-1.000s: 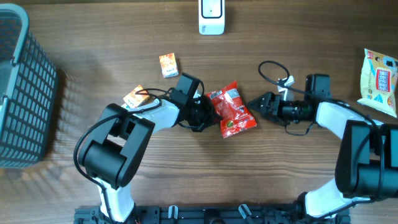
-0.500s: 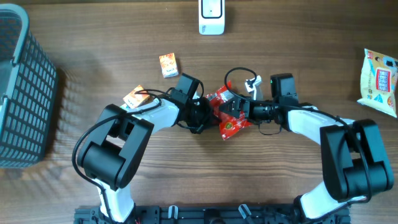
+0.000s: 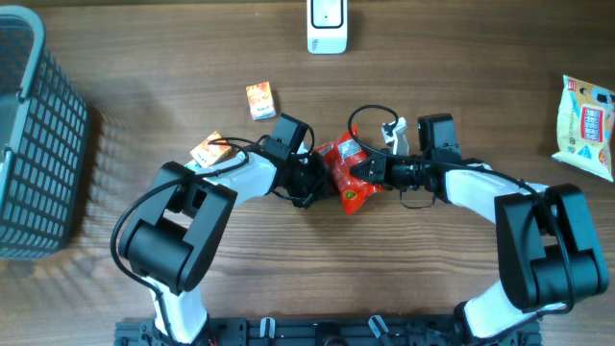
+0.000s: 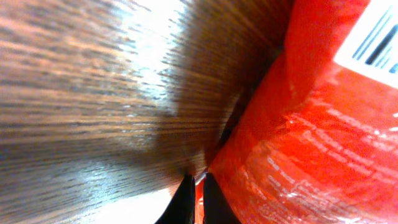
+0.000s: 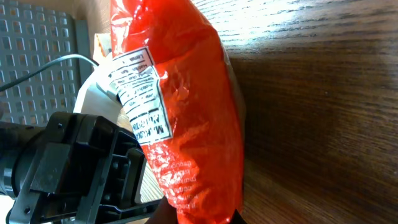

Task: Scan the item barcode
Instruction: 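Release the left gripper, leaving the red bag in the right gripper, then lift the red bag with the right gripper up to the scanner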

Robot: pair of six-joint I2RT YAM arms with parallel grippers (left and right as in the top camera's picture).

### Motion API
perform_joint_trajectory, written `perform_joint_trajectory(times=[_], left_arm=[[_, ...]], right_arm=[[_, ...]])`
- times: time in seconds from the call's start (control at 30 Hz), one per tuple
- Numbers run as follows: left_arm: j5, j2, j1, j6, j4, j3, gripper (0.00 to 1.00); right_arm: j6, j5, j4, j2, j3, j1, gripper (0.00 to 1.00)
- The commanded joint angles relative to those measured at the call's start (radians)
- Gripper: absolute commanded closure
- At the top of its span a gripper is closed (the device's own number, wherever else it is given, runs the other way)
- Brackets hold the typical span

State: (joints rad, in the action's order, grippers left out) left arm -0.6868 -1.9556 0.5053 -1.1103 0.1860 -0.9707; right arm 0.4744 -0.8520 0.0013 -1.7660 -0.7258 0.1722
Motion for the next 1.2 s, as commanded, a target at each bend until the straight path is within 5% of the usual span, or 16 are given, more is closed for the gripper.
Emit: perform_joint_trajectory(times=[0.0, 0.27, 0.5, 0.57, 0.67, 0.7, 0.97, 1.17], left_arm=[[0.014, -0.032, 0.000, 0.084, 0.017, 0.028, 0.96], [0.032, 0.069, -0.060, 0.192, 0.109, 0.028, 0.96], [0.312, 0.315, -0.105, 0.244, 0.264, 0.028, 0.81], [0.410, 0.386, -0.113, 0.244, 0.306, 0.028, 0.71], [0.563, 0.484, -0.127, 0.245, 0.358, 0.028, 0.34], [0.612, 0.518, -0.134, 0.245, 0.375, 0.028, 0.00], [0.887, 0.679, -0.216, 0.297, 0.489, 0.028, 0.00], [0.887, 0.671, -0.284, 0.295, 0.528, 0.028, 0.00]], right_arm=[[-0.004, -0.012, -0.002, -0.012, 0.001, 0.008, 0.96], [-0.140, -0.096, 0.000, 0.011, -0.031, -0.021, 0.96], [-0.334, -0.174, 0.037, 0.019, -0.049, -0.024, 0.96], [-0.374, -0.264, 0.074, 0.019, -0.049, -0.024, 0.96], [-0.371, -0.386, 0.171, 0.019, -0.049, -0.024, 0.96], [-0.350, -0.409, 0.213, 0.019, -0.049, -0.024, 0.96], [-0.255, -0.472, 0.494, 0.020, -0.049, -0.024, 0.96], [-0.127, -0.281, 0.573, 0.032, -0.049, -0.024, 0.96]])
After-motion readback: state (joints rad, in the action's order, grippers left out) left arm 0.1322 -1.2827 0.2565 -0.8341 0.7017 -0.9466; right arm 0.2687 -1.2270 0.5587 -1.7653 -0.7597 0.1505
